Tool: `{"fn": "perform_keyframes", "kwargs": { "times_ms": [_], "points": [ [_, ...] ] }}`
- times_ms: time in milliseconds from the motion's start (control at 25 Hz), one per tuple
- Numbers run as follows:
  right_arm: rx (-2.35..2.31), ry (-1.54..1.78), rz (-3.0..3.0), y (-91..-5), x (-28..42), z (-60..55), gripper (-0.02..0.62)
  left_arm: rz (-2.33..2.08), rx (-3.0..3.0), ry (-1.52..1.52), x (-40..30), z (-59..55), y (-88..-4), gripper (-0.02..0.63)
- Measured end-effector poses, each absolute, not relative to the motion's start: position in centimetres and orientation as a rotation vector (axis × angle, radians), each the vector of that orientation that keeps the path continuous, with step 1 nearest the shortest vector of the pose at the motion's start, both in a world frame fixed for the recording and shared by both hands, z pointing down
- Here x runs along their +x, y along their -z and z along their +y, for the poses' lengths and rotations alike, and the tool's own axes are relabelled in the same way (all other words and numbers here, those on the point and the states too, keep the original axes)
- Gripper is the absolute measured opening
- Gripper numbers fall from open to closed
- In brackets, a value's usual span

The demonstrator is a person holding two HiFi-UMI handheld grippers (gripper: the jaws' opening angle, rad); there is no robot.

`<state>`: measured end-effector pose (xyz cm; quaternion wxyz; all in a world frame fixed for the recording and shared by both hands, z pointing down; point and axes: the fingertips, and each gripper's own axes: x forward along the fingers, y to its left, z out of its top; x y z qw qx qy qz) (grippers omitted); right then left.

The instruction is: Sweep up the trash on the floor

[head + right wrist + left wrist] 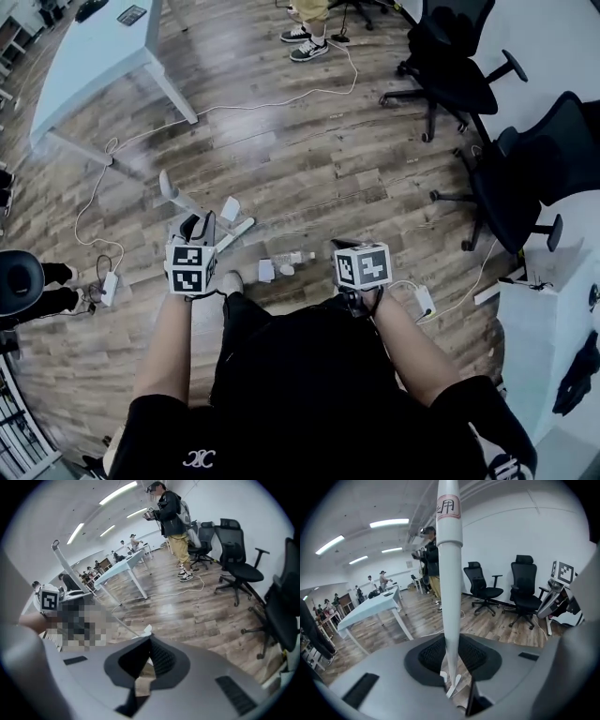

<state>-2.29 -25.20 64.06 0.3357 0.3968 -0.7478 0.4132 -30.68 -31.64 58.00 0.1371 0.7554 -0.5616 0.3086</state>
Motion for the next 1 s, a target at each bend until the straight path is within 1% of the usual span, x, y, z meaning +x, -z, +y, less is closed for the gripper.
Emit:
{"fn": "perform_keyframes", "kwargs": {
  "times_ms": [160,320,400,480,640,1000],
  "points": [
    [1.164,-1.059,-1.874,-63.9,-7.9,-23.3,0.014,-1.499,2.225,-0.828,-35.9,-32.5,-59.5,0.084],
    [1.297,-1.127,-1.839,-62.8,-14.7,-20.6,0.014,-1.411,2.252,-0.77,-42.3,-33.3,-60.3,0.084],
    [1.351,-1.159,-1.823,-62.7,-16.7,-19.2,0.014,-1.412,2.234,-0.749,-45.3,-33.6,-61.1,0.084],
    [1.419,-1.221,-1.782,-62.9,-17.1,-18.0,0.014,-1.425,2.205,-0.738,-47.2,-34.6,-61.7,0.084],
    [1.518,-1.312,-1.677,-63.0,-16.1,-16.2,0.014,-1.438,2.139,-0.728,-48.9,-37.4,-63.2,0.084],
    [1.589,-1.299,-1.579,-61.5,-16.0,-16.5,0.014,-1.62,1.911,-0.649,-54.7,-42.9,-65.7,0.084]
  ]
}}
